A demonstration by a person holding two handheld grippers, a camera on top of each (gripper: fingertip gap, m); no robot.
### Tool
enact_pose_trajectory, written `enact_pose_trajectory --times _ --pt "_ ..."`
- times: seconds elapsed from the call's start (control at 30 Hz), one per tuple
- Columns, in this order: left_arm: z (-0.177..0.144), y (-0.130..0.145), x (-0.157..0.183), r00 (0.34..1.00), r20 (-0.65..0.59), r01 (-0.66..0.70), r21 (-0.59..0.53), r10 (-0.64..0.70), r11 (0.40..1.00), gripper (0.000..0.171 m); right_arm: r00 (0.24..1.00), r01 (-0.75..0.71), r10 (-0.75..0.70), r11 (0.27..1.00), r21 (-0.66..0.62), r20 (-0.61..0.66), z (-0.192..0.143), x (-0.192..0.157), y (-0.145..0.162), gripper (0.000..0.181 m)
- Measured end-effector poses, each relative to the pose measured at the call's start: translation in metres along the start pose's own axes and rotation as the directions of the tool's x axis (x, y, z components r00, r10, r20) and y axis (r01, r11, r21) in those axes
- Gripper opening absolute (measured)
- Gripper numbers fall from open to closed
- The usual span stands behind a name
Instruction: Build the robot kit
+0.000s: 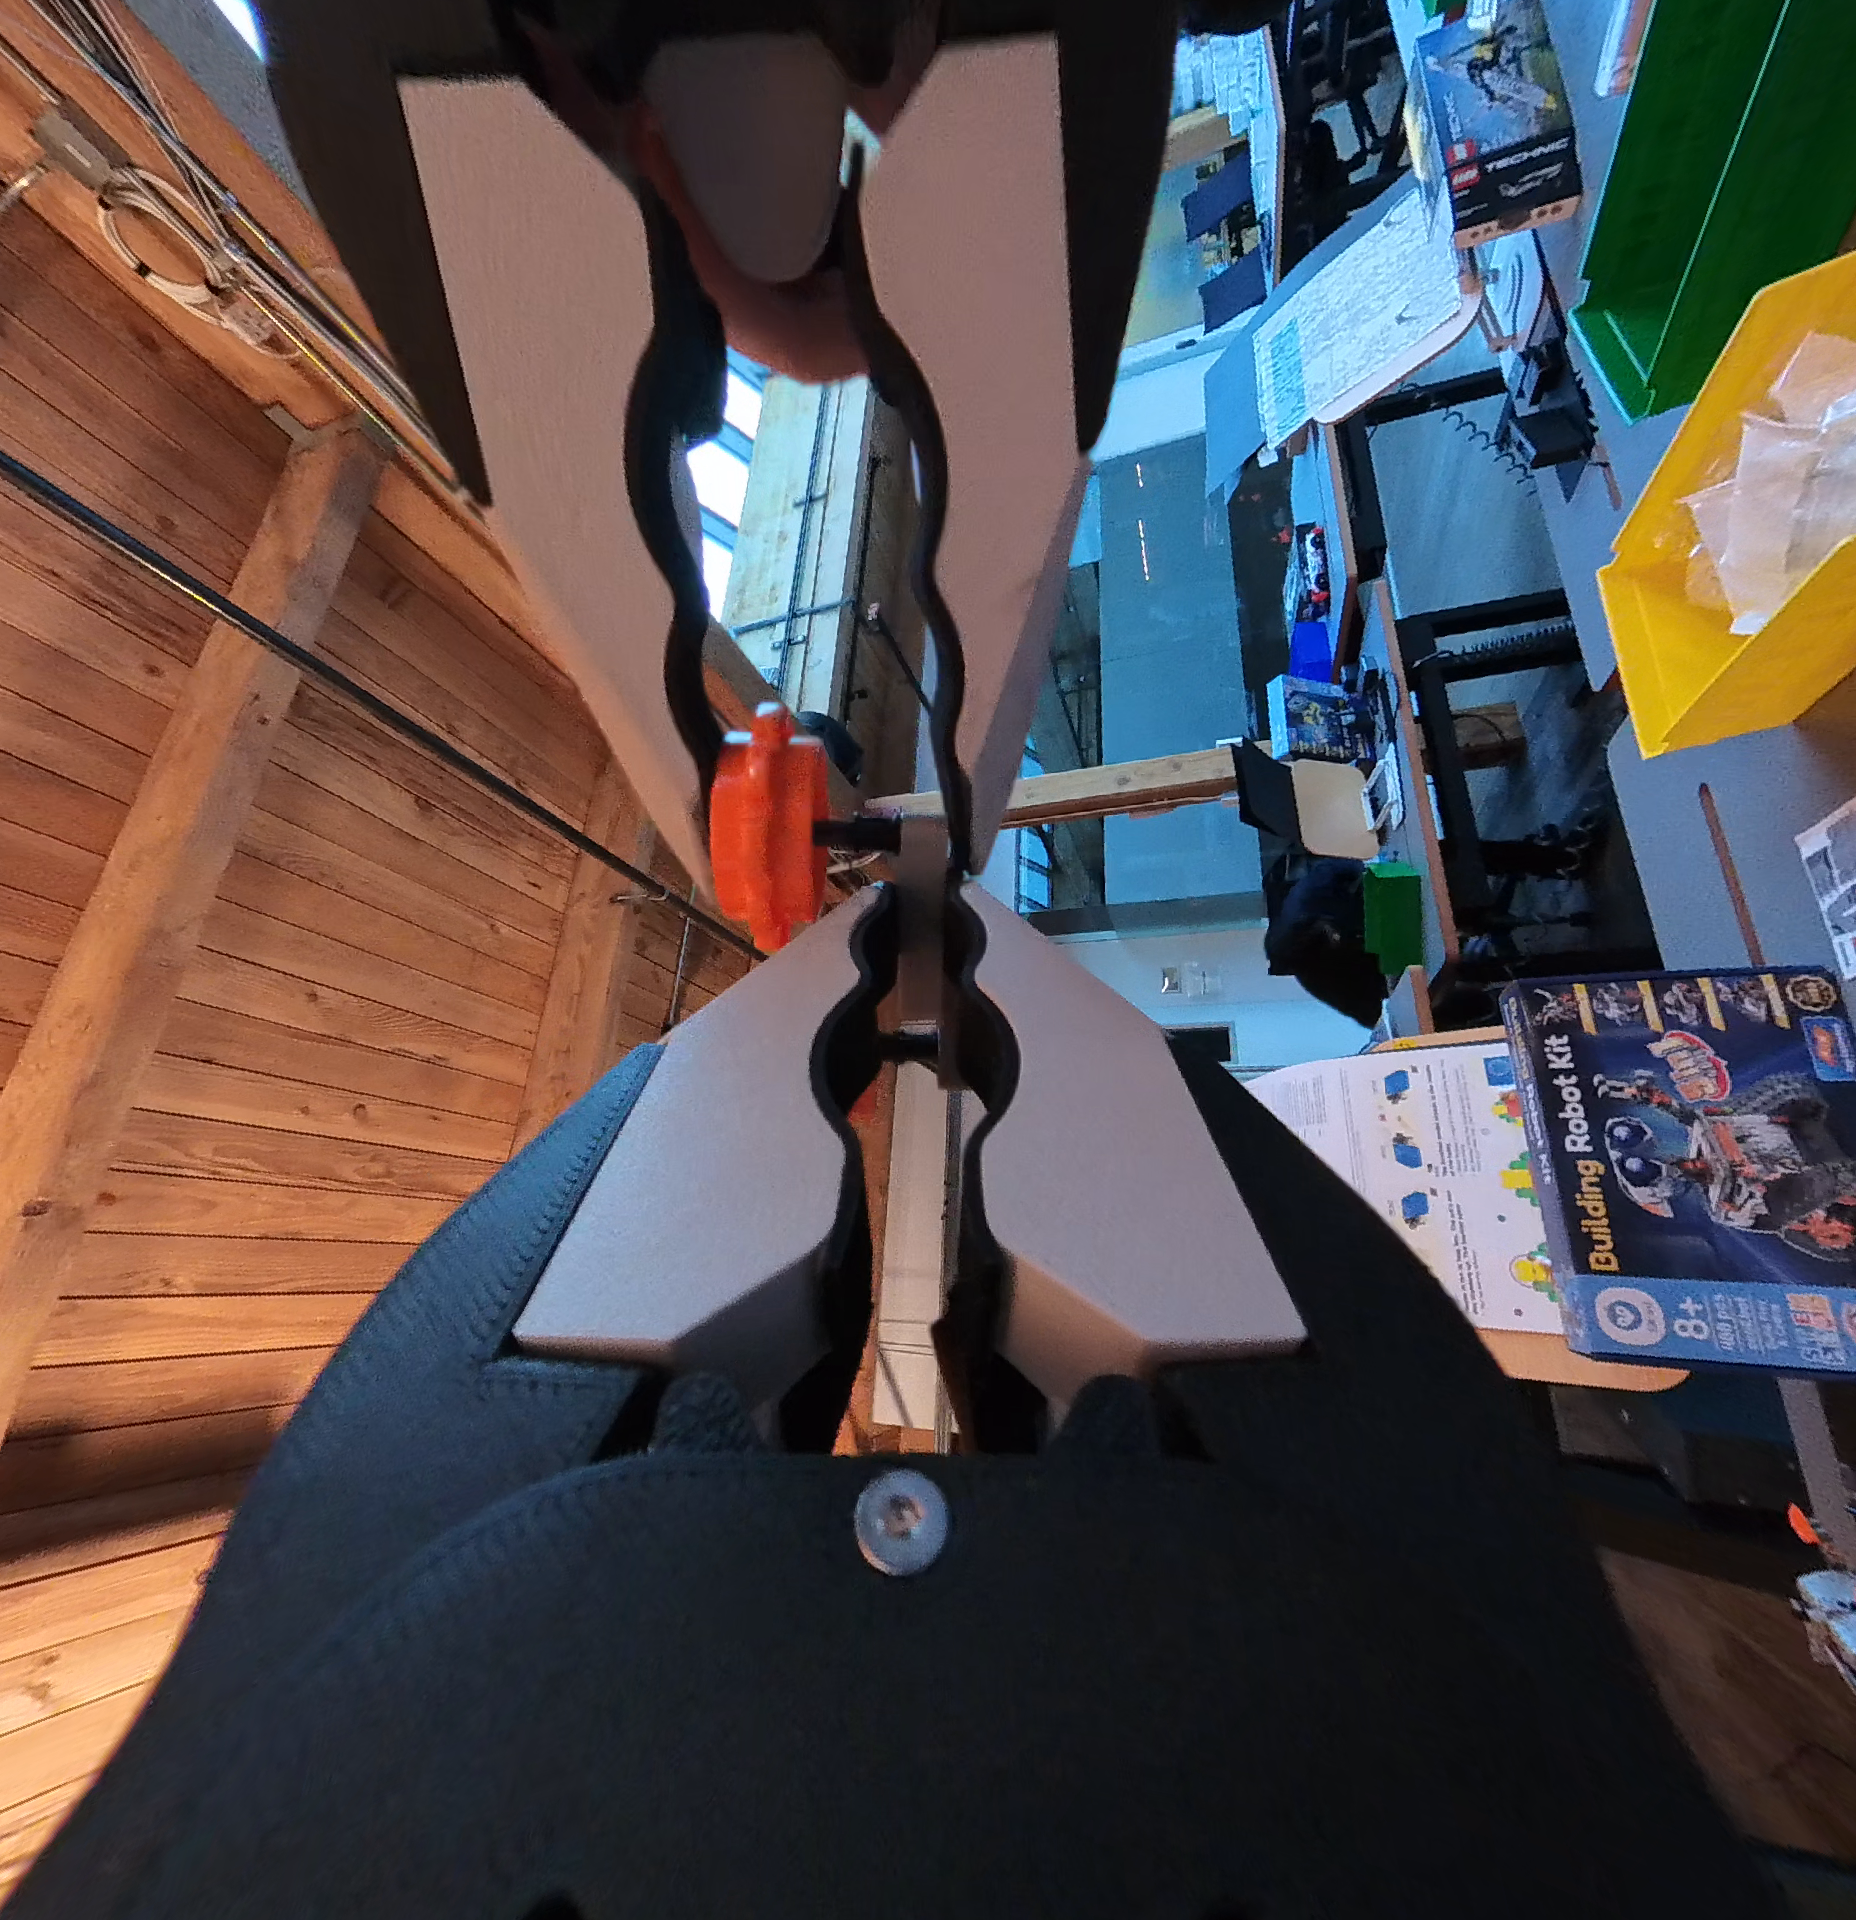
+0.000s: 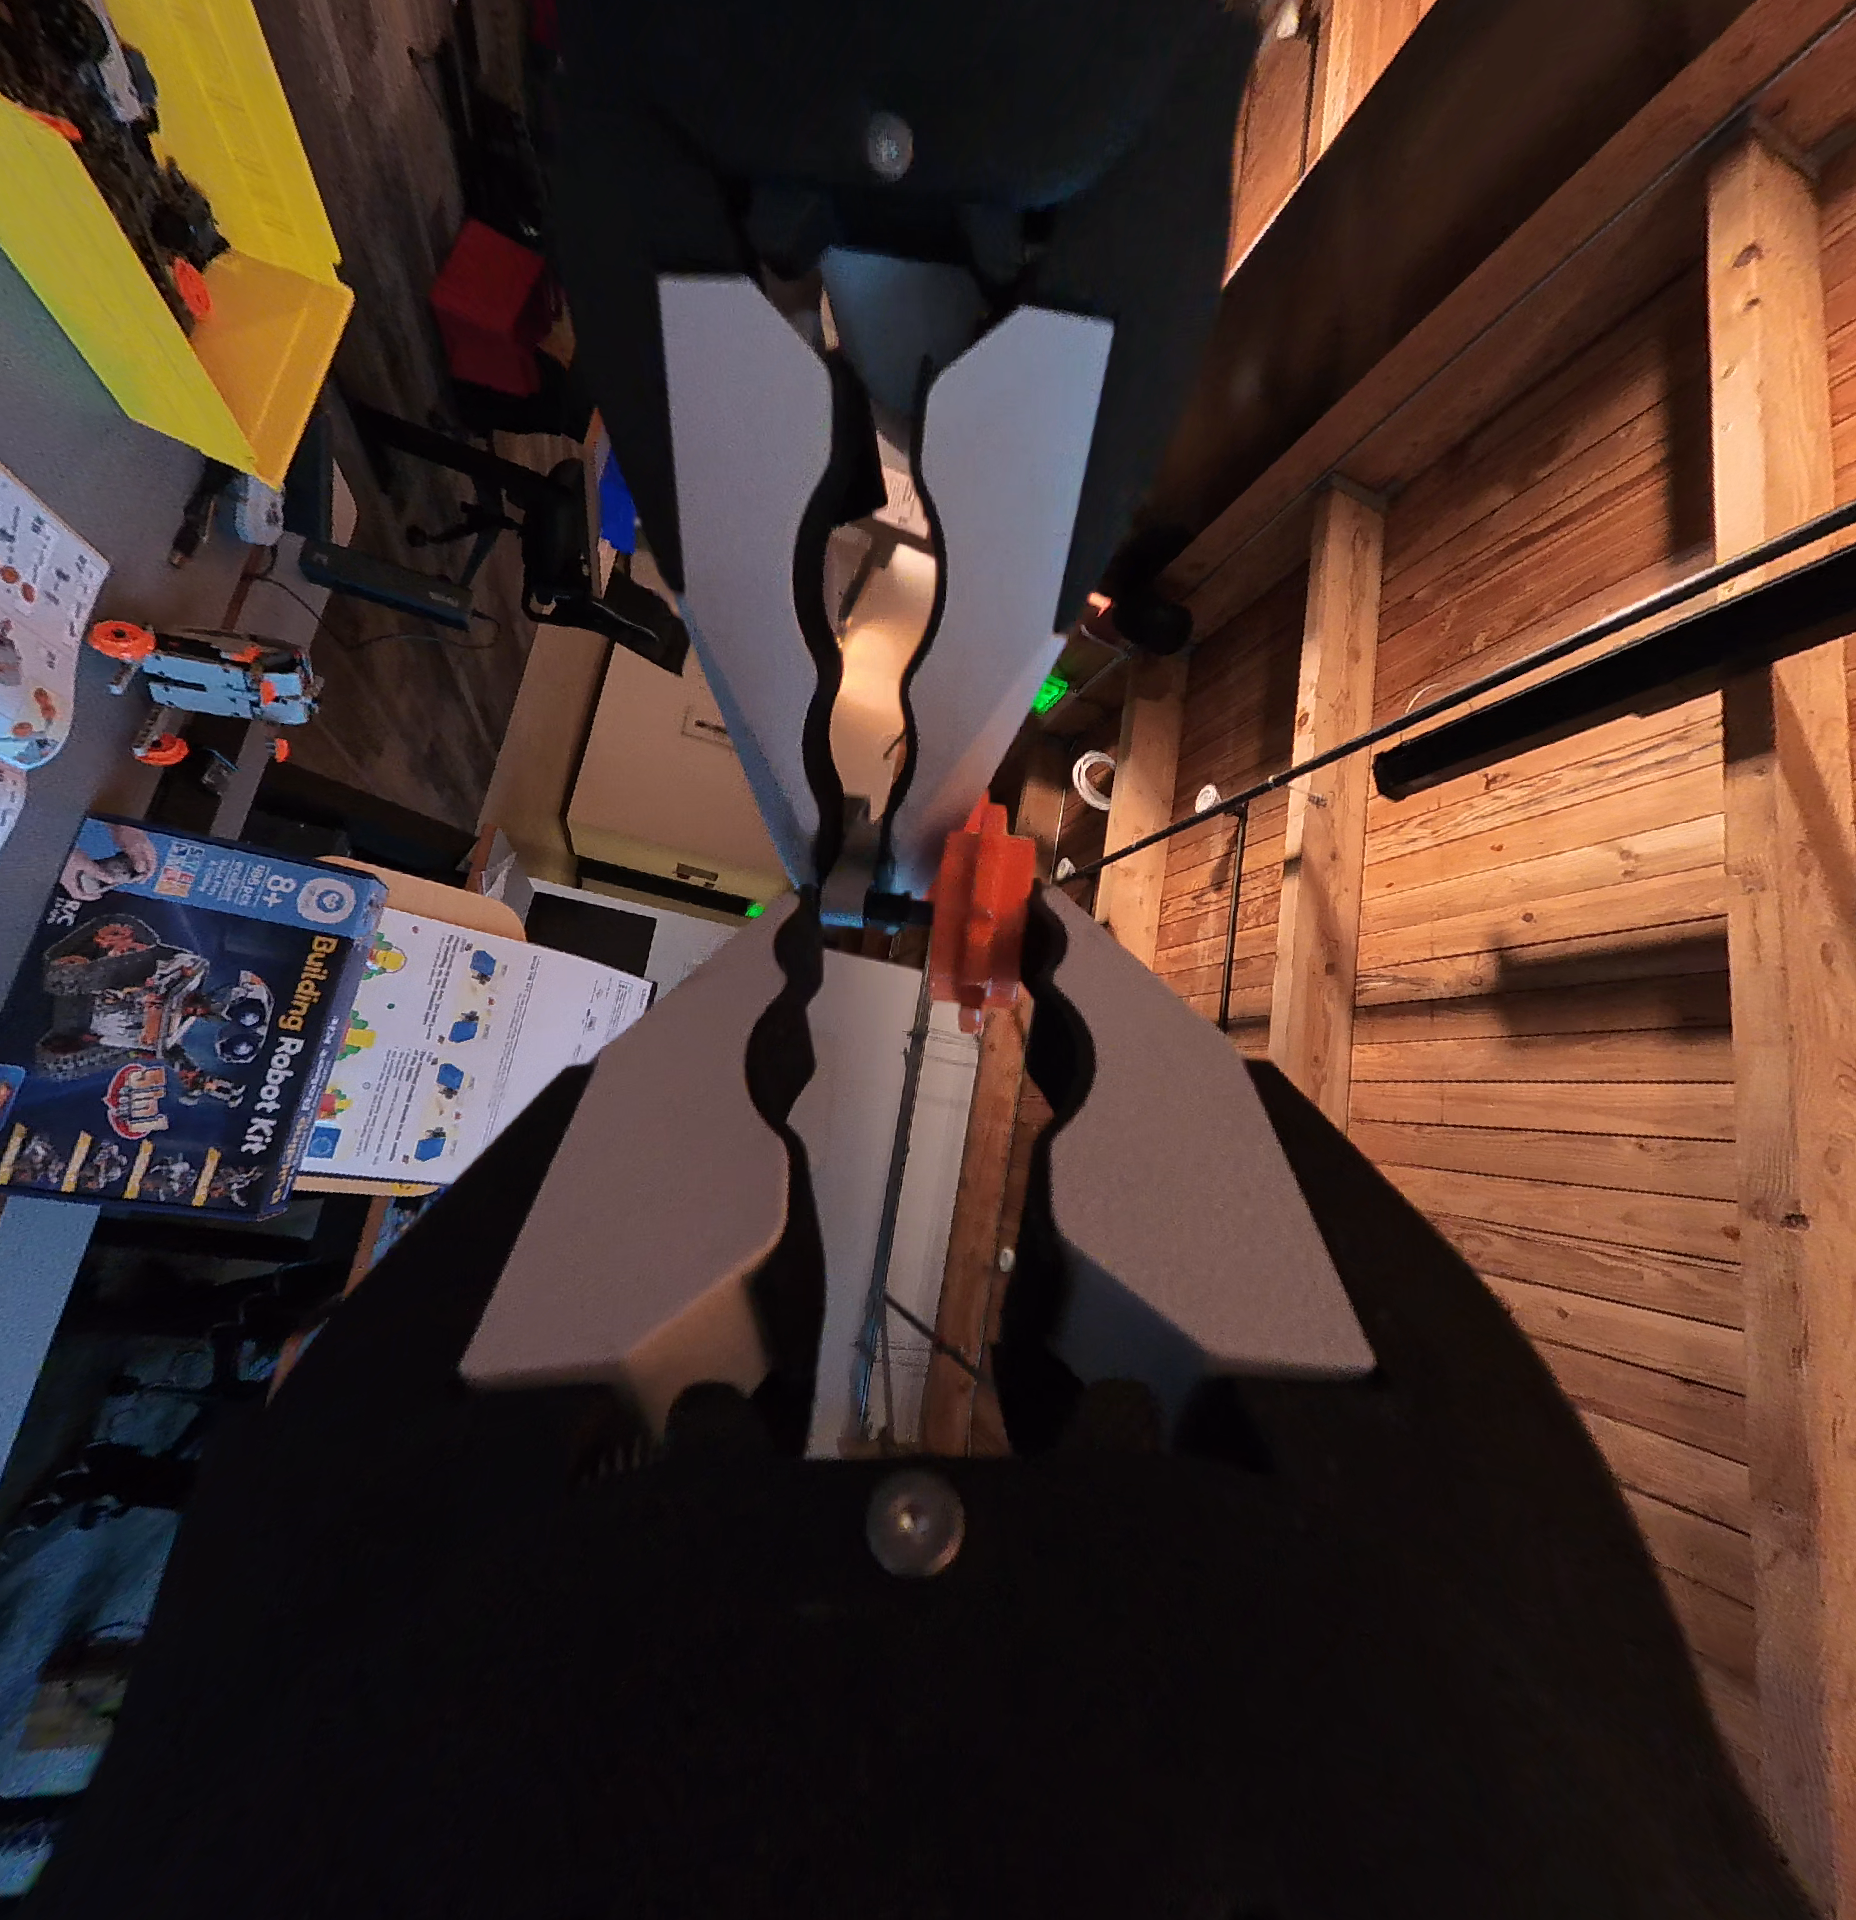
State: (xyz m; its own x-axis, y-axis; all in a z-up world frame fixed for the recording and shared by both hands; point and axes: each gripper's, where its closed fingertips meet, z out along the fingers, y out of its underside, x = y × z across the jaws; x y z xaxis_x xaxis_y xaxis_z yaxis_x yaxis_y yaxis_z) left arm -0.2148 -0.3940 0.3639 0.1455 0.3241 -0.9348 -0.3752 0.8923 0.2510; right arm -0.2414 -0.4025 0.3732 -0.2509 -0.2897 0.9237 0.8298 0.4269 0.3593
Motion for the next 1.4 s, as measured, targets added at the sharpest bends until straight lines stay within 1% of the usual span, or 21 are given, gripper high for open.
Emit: enact_pose_trajectory --times 0.1,0.27,0.37,0.47,0.53,0.57,0.6,0.63,0.67,0.7,0.77,0.8,0.83,0.93,1.0,1.03,1.1,1.13,1.23,1.3,1.4 --pt "0.0 -0.003 0.003 1.0 -0.006 -0.002 0.013 0.002 1.0 0.004 0.998 -0.047 0.047 0.999 0.0 0.029 -0.002 -0.002 0.0 0.036" --pt "0.0 -0.004 -0.002 0.999 0.002 0.033 0.014 -0.033 0.999 0.004 0.997 -0.077 0.077 0.997 -0.002 0.023 -0.004 0.002 0.002 0.036" --pt "-0.001 -0.006 -0.004 0.999 0.024 0.028 0.016 -0.028 0.999 0.015 0.995 -0.102 0.102 0.995 -0.02 0.003 -0.005 0.008 0.008 0.036" --pt "-0.009 -0.012 -0.006 0.998 0.031 0.045 0.022 -0.046 0.999 0.025 0.987 -0.161 0.161 0.987 0.001 -0.005 -0.008 0.011 0.014 0.036" --pt "-0.023 -0.014 -0.013 0.987 0.045 0.153 0.045 -0.155 0.987 0.029 0.978 -0.208 0.208 0.978 0.034 -0.01 -0.011 0.013 0.016 0.036" --pt "-0.033 -0.013 -0.02 0.962 0.043 0.266 0.078 -0.269 0.961 0.027 0.972 -0.234 0.235 0.97 0.068 -0.01 -0.014 0.014 0.016 0.036" --pt "-0.043 -0.011 -0.027 0.905 0.025 0.419 0.123 -0.425 0.9 0.027 0.966 -0.256 0.259 0.961 0.107 -0.008 -0.017 0.014 0.014 0.036" --pt "-0.052 -0.007 -0.034 0.808 -0.02 0.583 0.173 -0.589 0.794 0.03 0.962 -0.27 0.275 0.95 0.157 -0.007 -0.02 0.015 0.011 0.036" --pt "-0.06 0.0 -0.038 0.682 -0.093 0.725 0.214 -0.725 0.655 0.037 0.956 -0.284 0.293 0.937 0.206 -0.016 -0.024 0.017 0.008 0.036" --pt "-0.064 0.01 -0.04 0.536 -0.172 0.837 0.232 -0.826 0.495 0.044 0.949 -0.301 0.316 0.921 0.247 -0.02 -0.026 0.019 0.006 0.036" --pt "-0.062 0.024 -0.038 0.239 -0.343 0.96 0.225 -0.908 0.168 0.066 0.938 -0.331 0.347 0.891 0.311 0.006 -0.029 0.018 0.001 0.036" --pt "-0.057 0.027 -0.035 0.127 -0.415 0.979 0.197 -0.901 0.047 0.061 0.939 -0.327 0.344 0.882 0.339 0.009 -0.029 0.018 -0.002 0.036" --pt "-0.05 0.027 -0.031 0.07 -0.461 0.985 0.175 -0.884 -0.013 0.054 0.942 -0.318 0.335 0.882 0.349 0.013 -0.027 0.016 -0.003 0.036" --pt "-0.027 0.013 -0.014 0.046 -0.53 0.994 0.11 -0.847 -0.014 0.046 0.948 -0.307 0.317 0.884 0.352 0.032 -0.019 0.01 -0.007 0.036" --pt "-0.021 -0.002 -0.013 -0.021 -0.607 0.995 0.067 -0.794 -0.078 0.048 0.951 -0.298 0.307 0.886 0.355 0.032 -0.016 0.008 -0.009 0.036" --pt "-0.018 -0.006 -0.012 -0.049 -0.63 0.994 0.048 -0.775 -0.102 0.043 0.954 -0.289 0.3 0.884 0.369 0.028 -0.017 0.008 -0.011 0.036" --pt "-0.018 -0.012 -0.012 -0.067 -0.679 0.991 0.037 -0.731 -0.126 0.035 0.955 -0.282 0.295 0.881 0.38 0.024 -0.019 0.008 -0.011 0.036" --pt "-0.02 -0.015 -0.011 -0.073 -0.701 0.991 0.031 -0.709 -0.133 0.025 0.957 -0.275 0.29 0.883 0.381 0.02 -0.02 0.007 -0.01 0.036" --pt "-0.03 -0.028 -0.005 -0.064 -0.776 0.991 0.024 -0.627 -0.132 0.012 0.97 -0.235 0.242 0.879 0.414 0.034 -0.023 -0.001 -0.015 0.036" --pt "-0.031 -0.031 -0.002 -0.063 -0.785 0.989 0.034 -0.617 -0.144 0.011 0.976 -0.209 0.219 0.888 0.409 0.023 -0.024 -0.004 -0.015 0.036" --pt "-0.031 -0.033 0.002 -0.013 -0.767 0.991 0.076 -0.641 -0.112 0.009 0.984 -0.165 0.181 0.912 0.375 -0.006 -0.022 -0.009 -0.012 0.037"
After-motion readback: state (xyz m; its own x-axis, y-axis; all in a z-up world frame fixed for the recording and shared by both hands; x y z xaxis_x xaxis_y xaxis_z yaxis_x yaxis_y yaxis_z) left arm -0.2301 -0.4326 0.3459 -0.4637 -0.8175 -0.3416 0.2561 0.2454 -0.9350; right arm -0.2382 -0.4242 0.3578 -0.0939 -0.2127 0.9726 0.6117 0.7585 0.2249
